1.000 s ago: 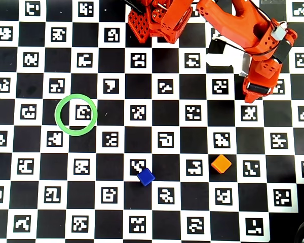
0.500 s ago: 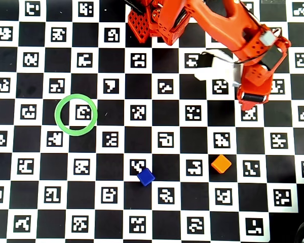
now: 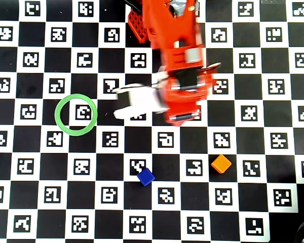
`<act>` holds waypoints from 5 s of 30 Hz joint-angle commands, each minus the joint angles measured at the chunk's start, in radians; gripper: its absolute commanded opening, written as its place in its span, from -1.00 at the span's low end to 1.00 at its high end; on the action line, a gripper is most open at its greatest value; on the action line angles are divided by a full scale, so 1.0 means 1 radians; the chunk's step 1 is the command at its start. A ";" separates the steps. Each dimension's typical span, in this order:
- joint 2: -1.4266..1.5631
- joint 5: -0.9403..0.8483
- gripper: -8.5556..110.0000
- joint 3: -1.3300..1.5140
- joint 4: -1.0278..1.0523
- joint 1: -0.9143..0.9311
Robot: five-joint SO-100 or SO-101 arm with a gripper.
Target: Grab the red cube then put it in the green circle then put the blue cube on top and finally the orange cube on top
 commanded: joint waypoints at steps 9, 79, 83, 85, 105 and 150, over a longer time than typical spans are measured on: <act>-0.130 -0.342 -0.75 -0.321 0.080 0.465; -0.426 -0.502 -0.63 -0.049 -0.462 0.641; -0.425 -0.502 -0.46 -0.049 -0.463 0.646; -0.423 -0.503 -0.45 -0.048 -0.463 0.647; -0.391 -0.459 -0.40 -0.291 -0.242 0.638; -0.594 0.115 0.09 -0.716 0.021 -0.060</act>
